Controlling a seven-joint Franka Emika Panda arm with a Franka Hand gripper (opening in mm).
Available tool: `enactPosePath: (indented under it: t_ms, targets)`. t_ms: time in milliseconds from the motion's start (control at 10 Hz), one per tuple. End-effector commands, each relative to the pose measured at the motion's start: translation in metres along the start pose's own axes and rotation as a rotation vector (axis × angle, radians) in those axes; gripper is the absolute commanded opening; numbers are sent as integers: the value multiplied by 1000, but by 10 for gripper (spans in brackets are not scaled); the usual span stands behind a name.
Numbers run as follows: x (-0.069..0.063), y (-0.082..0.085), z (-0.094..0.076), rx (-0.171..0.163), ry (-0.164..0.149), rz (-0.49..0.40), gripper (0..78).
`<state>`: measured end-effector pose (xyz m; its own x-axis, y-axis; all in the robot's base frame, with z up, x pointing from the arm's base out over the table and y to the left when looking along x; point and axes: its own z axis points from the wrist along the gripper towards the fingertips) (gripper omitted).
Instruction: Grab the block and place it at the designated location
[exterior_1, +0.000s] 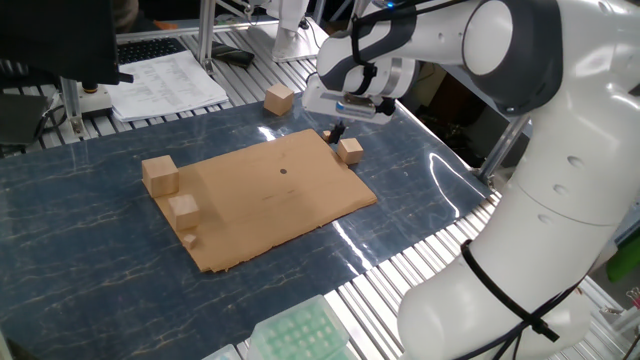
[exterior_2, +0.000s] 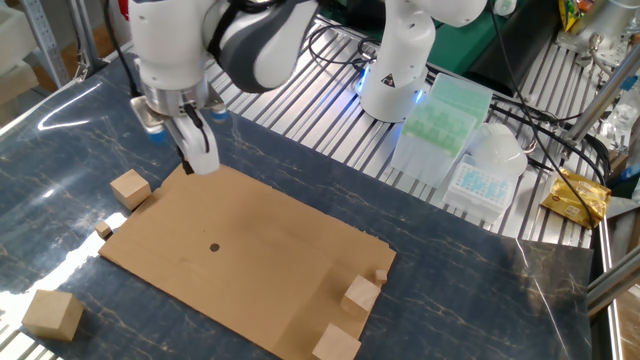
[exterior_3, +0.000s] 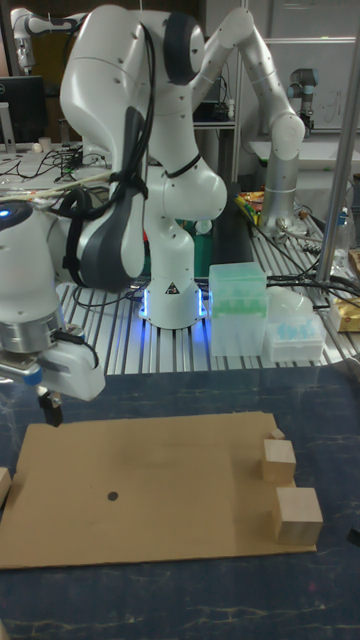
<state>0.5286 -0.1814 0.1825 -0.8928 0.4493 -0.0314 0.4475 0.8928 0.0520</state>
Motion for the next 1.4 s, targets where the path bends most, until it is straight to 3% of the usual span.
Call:
enactPosePath:
  t_ms: [100, 500, 1400]
  targets:
    - [-14, -20, 3, 9, -12, -71, 0]
    - [-39, -50, 13, 16, -30, -175, 0]
    - [-63, -81, 23, 15, -29, -304, 0]
